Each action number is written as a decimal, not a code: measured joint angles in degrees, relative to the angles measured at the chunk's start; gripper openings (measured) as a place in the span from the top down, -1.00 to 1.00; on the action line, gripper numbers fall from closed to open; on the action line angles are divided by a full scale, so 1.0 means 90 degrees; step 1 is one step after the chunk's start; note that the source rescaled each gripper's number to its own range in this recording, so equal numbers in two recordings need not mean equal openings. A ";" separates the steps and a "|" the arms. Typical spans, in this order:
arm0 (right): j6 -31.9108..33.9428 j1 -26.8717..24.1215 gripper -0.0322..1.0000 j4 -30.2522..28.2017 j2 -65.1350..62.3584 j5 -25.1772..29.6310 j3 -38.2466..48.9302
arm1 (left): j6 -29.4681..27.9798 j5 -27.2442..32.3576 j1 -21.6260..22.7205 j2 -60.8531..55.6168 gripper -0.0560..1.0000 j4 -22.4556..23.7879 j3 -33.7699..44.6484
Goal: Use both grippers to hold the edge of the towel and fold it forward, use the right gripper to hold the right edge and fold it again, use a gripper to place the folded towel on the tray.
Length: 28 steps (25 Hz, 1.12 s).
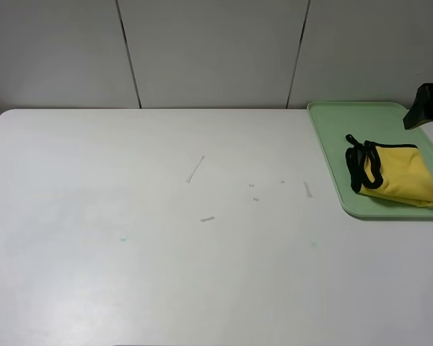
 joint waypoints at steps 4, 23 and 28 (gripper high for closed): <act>0.0037 0.0000 -1.00 0.0131 -0.0912 0.0733 0.0321 | 0.0000 0.0000 0.0000 0.0000 -0.94 0.0000 0.0000; -0.0723 0.1019 -1.00 0.1448 -0.5731 0.1124 0.3075 | 0.0000 0.0000 0.0000 0.0000 -0.94 0.0000 0.0000; -0.0757 0.1739 -1.00 0.1198 -0.6679 0.1542 0.3104 | 0.0000 0.0000 0.0000 0.0000 -0.94 0.0000 0.0000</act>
